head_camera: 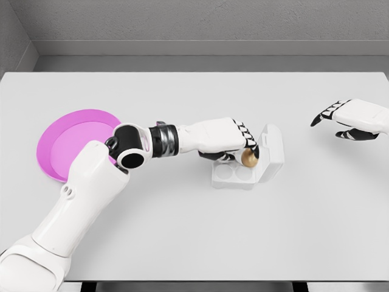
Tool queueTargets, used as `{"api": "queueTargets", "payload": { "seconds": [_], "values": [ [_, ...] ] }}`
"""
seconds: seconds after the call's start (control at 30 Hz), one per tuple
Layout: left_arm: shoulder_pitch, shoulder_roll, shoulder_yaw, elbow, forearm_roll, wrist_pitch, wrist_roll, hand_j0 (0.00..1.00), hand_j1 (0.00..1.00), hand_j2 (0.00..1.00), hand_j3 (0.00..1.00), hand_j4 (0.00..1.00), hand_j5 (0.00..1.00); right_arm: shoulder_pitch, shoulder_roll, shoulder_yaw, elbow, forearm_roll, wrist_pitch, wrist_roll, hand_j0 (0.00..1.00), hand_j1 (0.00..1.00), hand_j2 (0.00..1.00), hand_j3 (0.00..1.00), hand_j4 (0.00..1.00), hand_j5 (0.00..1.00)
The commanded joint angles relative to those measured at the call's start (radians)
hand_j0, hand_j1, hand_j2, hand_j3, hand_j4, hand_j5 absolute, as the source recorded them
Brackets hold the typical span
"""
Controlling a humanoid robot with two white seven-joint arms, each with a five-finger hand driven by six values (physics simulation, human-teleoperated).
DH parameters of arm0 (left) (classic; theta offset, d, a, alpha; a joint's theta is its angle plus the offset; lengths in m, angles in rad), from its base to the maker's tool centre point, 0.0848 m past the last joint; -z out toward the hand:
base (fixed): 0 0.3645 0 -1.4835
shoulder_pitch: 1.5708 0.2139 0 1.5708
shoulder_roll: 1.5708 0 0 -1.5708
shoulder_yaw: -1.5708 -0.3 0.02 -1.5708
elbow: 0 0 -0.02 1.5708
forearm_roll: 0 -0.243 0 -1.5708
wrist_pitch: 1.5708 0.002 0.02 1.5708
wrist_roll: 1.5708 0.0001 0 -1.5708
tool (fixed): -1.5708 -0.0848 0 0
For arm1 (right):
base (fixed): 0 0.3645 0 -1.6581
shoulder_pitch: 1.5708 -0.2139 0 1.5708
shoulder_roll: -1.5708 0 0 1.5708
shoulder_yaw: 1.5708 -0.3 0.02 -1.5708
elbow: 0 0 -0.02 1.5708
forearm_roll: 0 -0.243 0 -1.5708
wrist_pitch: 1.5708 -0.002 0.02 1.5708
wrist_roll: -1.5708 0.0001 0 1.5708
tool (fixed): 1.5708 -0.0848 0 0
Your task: Pack egg into the box and close the box lid
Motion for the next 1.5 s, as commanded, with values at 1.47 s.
{"api": "queueTargets", "payload": {
  "seconds": [1.47],
  "values": [
    [0.595, 0.409, 0.799, -0.245, 0.562, 0.003, 0.001, 1.0, 1.0, 1.0, 1.0, 1.0, 1.0, 0.035, 0.014, 0.037, -0.141, 0.057, 0.001, -0.001, 0.69, 0.69, 0.69, 0.69, 0.69, 0.69]
  ]
}}
